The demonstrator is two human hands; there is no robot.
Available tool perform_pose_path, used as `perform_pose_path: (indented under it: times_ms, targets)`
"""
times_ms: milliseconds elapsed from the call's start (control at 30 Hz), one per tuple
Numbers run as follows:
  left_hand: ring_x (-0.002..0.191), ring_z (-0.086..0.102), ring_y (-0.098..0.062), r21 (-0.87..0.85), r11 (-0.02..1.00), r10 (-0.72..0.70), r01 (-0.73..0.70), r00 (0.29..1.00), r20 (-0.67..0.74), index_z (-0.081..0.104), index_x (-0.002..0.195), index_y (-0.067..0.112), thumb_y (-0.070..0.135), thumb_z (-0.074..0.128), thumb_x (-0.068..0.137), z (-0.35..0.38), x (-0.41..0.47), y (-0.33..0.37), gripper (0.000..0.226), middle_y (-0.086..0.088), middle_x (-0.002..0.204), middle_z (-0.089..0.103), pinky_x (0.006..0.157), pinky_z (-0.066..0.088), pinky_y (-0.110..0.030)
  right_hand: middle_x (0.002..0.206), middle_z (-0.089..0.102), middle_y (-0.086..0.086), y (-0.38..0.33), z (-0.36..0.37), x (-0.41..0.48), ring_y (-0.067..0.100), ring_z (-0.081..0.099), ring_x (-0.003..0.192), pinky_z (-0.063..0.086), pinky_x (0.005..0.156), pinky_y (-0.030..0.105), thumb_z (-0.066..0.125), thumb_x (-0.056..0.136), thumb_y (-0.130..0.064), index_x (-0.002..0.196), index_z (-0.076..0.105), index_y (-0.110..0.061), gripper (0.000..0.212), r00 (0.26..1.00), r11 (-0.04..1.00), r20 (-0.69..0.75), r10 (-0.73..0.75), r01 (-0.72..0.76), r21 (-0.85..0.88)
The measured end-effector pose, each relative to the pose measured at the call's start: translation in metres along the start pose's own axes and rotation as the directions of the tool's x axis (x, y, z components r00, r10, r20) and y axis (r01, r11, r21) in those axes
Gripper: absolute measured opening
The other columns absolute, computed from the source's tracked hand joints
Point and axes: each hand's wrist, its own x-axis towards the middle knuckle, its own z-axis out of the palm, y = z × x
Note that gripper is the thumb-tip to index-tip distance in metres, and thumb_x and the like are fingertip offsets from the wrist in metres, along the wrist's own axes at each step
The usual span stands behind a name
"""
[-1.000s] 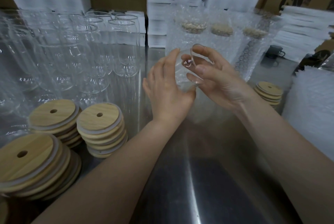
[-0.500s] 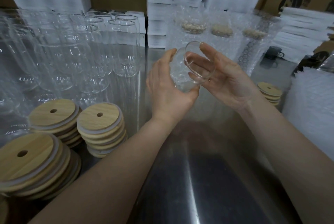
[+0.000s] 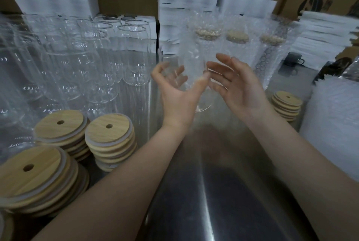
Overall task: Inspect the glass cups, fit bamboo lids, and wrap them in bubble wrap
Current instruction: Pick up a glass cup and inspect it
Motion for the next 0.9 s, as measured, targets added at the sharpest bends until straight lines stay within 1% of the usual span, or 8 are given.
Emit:
perform_pose_path:
  times_ms: [200, 333, 467, 533, 633, 733, 833, 900]
  targets:
    - [0.094, 0.072, -0.027, -0.370, 0.862, -0.358, 0.345, 0.933, 0.035, 0.054, 0.114, 0.028, 0.053, 0.056, 0.091, -0.002, 0.009, 0.004, 0.034, -0.011, 0.120, 0.065, 0.086, 0.054, -0.055, 0.108, 0.075, 0.004, 0.011, 0.000, -0.005, 0.022, 0.066, 0.111, 0.048, 0.097, 0.041, 0.060, 0.085, -0.024, 0.104, 0.069, -0.020, 0.021, 0.996, 0.930, 0.053, -0.066, 0.080, -0.358]
    - [0.093, 0.073, -0.029, -0.515, 0.724, -0.455, 0.459, 0.879, 0.144, 0.047, 0.130, 0.030, 0.070, 0.047, 0.085, -0.007, 0.014, 0.005, 0.061, -0.018, 0.120, 0.065, 0.064, 0.062, -0.040, 0.120, 0.067, 0.009, 0.008, 0.012, -0.010, 0.013, 0.064, 0.111, 0.051, 0.093, 0.028, 0.068, 0.079, -0.017, 0.114, 0.063, -0.024, 0.036, 0.971, 0.895, 0.195, -0.139, 0.208, -0.395]
    - [0.087, 0.074, -0.031, -0.580, 0.629, -0.471, 0.518, 0.847, 0.246, 0.057, 0.096, 0.018, 0.076, 0.043, 0.085, -0.011, 0.015, 0.002, 0.061, -0.015, 0.090, 0.075, 0.071, 0.062, -0.045, 0.135, 0.054, 0.005, 0.012, 0.018, -0.015, 0.013, 0.053, 0.128, 0.047, 0.101, 0.033, 0.085, 0.065, -0.019, 0.124, 0.049, -0.036, 0.071, 0.936, 0.751, 0.310, -0.168, 0.325, -0.574]
    - [0.094, 0.072, -0.034, -0.590, 0.604, -0.473, 0.535, 0.837, 0.275, 0.057, 0.097, 0.017, 0.078, 0.045, 0.083, -0.011, 0.016, 0.000, 0.064, -0.016, 0.099, 0.073, 0.068, 0.061, -0.045, 0.136, 0.051, -0.002, 0.015, 0.019, -0.017, 0.009, 0.047, 0.133, 0.046, 0.104, 0.034, 0.084, 0.066, -0.022, 0.130, 0.041, -0.041, 0.080, 0.923, 0.693, 0.335, -0.190, 0.368, -0.620]
    - [0.098, 0.072, -0.033, -0.566, 0.595, -0.451, 0.570, 0.820, 0.351, 0.057, 0.102, 0.014, 0.081, 0.046, 0.079, -0.014, 0.017, -0.001, 0.071, -0.016, 0.099, 0.075, 0.078, 0.059, -0.047, 0.134, 0.047, -0.005, 0.015, 0.019, -0.019, 0.006, 0.045, 0.132, 0.044, 0.105, 0.033, 0.082, 0.069, -0.030, 0.135, 0.036, -0.048, 0.082, 0.907, 0.590, 0.345, -0.240, 0.419, -0.690]
    - [0.097, 0.072, -0.029, -0.543, 0.575, -0.453, 0.612, 0.791, 0.412, 0.067, 0.105, 0.006, 0.076, 0.053, 0.080, -0.016, 0.017, -0.002, 0.075, -0.015, 0.095, 0.075, 0.083, 0.058, -0.045, 0.130, 0.046, -0.003, 0.015, 0.021, -0.020, 0.008, 0.047, 0.125, 0.044, 0.103, 0.029, 0.083, 0.066, -0.035, 0.133, 0.043, -0.037, 0.078, 0.881, 0.483, 0.362, -0.306, 0.471, -0.738]
    - [0.097, 0.070, -0.031, -0.538, 0.584, -0.474, 0.608, 0.793, 0.382, 0.058, 0.131, 0.019, 0.066, 0.063, 0.079, -0.016, 0.017, -0.002, 0.071, -0.014, 0.105, 0.066, 0.080, 0.057, -0.043, 0.134, 0.046, -0.005, 0.016, 0.024, -0.021, 0.009, 0.050, 0.120, 0.047, 0.098, 0.026, 0.085, 0.061, -0.040, 0.128, 0.043, -0.034, 0.079, 0.882, 0.451, 0.353, -0.312, 0.464, -0.763]
    - [0.088, 0.071, -0.029, -0.544, 0.591, -0.485, 0.596, 0.801, 0.350, 0.057, 0.130, 0.019, 0.062, 0.066, 0.078, -0.015, 0.016, -0.002, 0.068, -0.013, 0.103, 0.063, 0.080, 0.055, -0.043, 0.139, 0.046, -0.008, 0.017, 0.025, -0.023, 0.006, 0.052, 0.118, 0.048, 0.094, 0.027, 0.083, 0.059, -0.049, 0.128, 0.045, -0.031, 0.081, 0.896, 0.421, 0.327, -0.300, 0.432, -0.797]
